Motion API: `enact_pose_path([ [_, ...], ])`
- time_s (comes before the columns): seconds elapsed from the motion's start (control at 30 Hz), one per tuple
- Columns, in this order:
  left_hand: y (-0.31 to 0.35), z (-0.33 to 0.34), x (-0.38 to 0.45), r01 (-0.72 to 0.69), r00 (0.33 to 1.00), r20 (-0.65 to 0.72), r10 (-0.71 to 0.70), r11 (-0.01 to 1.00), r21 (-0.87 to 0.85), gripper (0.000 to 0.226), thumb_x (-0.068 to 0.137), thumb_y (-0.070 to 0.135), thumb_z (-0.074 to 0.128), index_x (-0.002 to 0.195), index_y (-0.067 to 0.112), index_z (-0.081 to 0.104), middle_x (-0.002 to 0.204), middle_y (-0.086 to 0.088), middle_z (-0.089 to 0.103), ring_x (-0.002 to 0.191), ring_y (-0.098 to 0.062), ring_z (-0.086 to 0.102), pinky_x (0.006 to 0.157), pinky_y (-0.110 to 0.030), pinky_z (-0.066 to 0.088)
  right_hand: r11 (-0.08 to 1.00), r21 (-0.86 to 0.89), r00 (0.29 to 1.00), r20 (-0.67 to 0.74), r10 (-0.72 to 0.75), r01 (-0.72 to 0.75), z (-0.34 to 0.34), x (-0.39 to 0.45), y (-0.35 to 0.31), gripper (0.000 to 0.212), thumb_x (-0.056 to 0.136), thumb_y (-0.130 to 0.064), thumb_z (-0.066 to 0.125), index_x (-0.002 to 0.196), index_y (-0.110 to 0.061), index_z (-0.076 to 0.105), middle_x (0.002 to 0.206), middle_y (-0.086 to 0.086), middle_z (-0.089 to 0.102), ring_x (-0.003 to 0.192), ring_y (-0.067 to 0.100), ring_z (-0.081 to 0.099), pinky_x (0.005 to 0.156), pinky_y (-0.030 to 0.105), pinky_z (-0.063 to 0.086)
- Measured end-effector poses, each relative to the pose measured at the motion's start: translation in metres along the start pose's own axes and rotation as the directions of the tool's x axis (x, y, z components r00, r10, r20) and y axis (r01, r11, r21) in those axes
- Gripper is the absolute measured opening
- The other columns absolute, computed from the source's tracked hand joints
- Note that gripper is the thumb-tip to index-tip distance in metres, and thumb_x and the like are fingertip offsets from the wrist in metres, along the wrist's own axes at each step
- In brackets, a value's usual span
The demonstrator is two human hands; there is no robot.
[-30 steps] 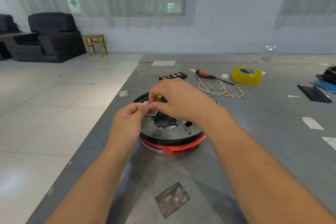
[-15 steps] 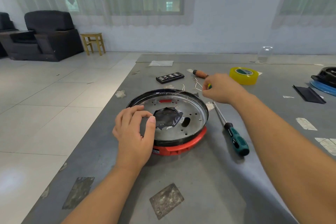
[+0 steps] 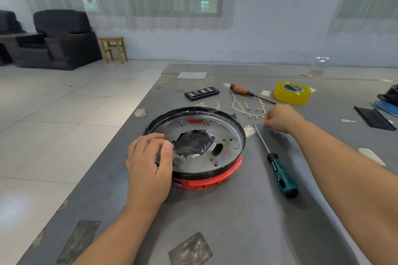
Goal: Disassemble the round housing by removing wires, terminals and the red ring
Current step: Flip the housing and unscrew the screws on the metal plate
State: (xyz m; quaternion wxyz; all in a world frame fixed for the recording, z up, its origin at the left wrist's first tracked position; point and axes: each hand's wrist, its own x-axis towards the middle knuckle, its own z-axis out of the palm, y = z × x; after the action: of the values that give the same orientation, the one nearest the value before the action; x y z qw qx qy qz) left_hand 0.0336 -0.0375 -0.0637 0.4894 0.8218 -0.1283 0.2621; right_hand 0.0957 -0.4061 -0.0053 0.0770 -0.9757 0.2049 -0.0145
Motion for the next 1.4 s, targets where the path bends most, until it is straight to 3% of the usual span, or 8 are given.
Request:
enact_pose_path([
  [0.2, -0.001, 0.001, 0.002, -0.001, 1.0, -0.001, 0.001, 1.0, -0.006, 0.048, 0.093, 0.052, 0.036, 0.094, 0.022, 0.072, 0.116, 0.011, 0.064, 0.126, -0.015, 0.045, 0.109, -0.047, 0.035, 0.998, 0.055, 0.999, 0.035, 0.033, -0.035, 0.008, 0.007, 0.005, 0.017, 0.094, -0.022, 0.061, 0.099, -0.008, 0.07, 0.093, 0.015, 0.067, 0.079, 0.026, 0.059, 0.062, 0.031, 0.048],
  [0.4, -0.001, 0.0, 0.002, 0.005, 1.0, 0.004, -0.004, 1.0, -0.009, 0.048, 0.093, 0.052, 0.035, 0.093, 0.022, 0.072, 0.115, 0.011, 0.066, 0.127, -0.014, 0.045, 0.106, -0.039, 0.032, 0.987, 0.15, 0.996, 0.075, 0.052, -0.063, 0.002, 0.006, 0.01, 0.023, 0.096, -0.036, 0.066, 0.103, -0.015, 0.065, 0.092, 0.012, 0.069, 0.083, 0.027, 0.067, 0.076, 0.04, 0.06],
  [0.5, -0.002, 0.0, 0.002, 0.012, 1.0, 0.015, -0.012, 1.0, 0.003, 0.044, 0.094, 0.05, 0.037, 0.094, 0.023, 0.072, 0.114, 0.013, 0.066, 0.126, -0.012, 0.044, 0.102, -0.031, 0.026, 0.955, 0.281, 0.995, 0.039, 0.089, -0.097, -0.008, 0.001, 0.008, 0.02, 0.097, -0.036, 0.066, 0.099, -0.016, 0.063, 0.088, 0.015, 0.069, 0.069, 0.027, 0.064, 0.063, 0.038, 0.06],
  [0.63, -0.002, -0.001, 0.002, 0.015, 1.0, 0.015, -0.015, 1.0, 0.006, 0.026, 0.097, 0.037, 0.048, 0.093, 0.025, 0.07, 0.115, 0.014, 0.066, 0.127, -0.012, 0.046, 0.104, -0.034, 0.026, 0.747, 0.652, 0.991, 0.093, 0.093, -0.131, -0.03, -0.013, -0.003, 0.01, 0.095, -0.012, 0.062, 0.1, -0.004, 0.061, 0.077, 0.015, 0.056, 0.06, 0.022, 0.051, 0.045, 0.027, 0.046],
  [0.87, 0.012, -0.005, -0.009, -0.134, 0.99, 0.057, 0.131, 0.989, 0.066, 0.015, 0.095, 0.042, 0.052, 0.091, 0.036, 0.066, 0.115, 0.023, 0.064, 0.135, -0.004, 0.045, 0.111, -0.04, 0.024, 0.256, 0.945, 0.975, 0.219, -0.036, -0.203, -0.053, -0.056, -0.05, 0.022, 0.09, 0.004, 0.052, 0.105, -0.011, 0.046, 0.092, 0.015, 0.045, 0.065, 0.026, 0.053, 0.052, 0.029, 0.051],
  [1.1, 0.045, 0.004, -0.032, -0.433, 0.888, 0.23, 0.397, 0.892, 0.13, 0.026, 0.1, 0.049, 0.047, 0.101, 0.035, 0.069, 0.107, 0.023, 0.066, 0.128, -0.005, 0.055, 0.115, -0.04, 0.023, 0.045, 0.994, 0.992, 0.102, -0.073, -0.099, -0.055, -0.082, -0.094, 0.016, 0.095, 0.005, 0.052, 0.101, -0.008, 0.045, 0.098, 0.017, 0.046, 0.052, 0.023, 0.06, 0.056, 0.032, 0.057],
  [1.3, 0.052, 0.009, -0.038, -0.376, 0.908, 0.28, 0.31, 0.899, 0.223, 0.036, 0.107, 0.05, 0.033, 0.092, 0.031, 0.06, 0.093, 0.019, 0.058, 0.1, -0.006, 0.057, 0.104, -0.032, 0.028, -0.076, 0.996, 0.999, 0.035, -0.035, -0.037, -0.041, -0.097, -0.127, 0.012, 0.101, -0.003, 0.057, 0.107, -0.01, 0.049, 0.096, 0.015, 0.053, 0.052, 0.02, 0.068, 0.071, 0.041, 0.065],
  [1.4, 0.049, 0.007, -0.035, -0.292, 0.944, 0.223, 0.242, 0.928, 0.23, 0.034, 0.109, 0.039, 0.03, 0.087, 0.028, 0.054, 0.081, 0.015, 0.053, 0.084, -0.01, 0.055, 0.097, -0.032, 0.033, -0.076, 0.997, 0.986, -0.001, -0.164, -0.012, -0.038, -0.109, -0.131, 0.027, 0.101, -0.012, 0.063, 0.122, -0.016, 0.047, 0.103, 0.017, 0.059, 0.072, 0.03, 0.075, 0.071, 0.045, 0.064],
])
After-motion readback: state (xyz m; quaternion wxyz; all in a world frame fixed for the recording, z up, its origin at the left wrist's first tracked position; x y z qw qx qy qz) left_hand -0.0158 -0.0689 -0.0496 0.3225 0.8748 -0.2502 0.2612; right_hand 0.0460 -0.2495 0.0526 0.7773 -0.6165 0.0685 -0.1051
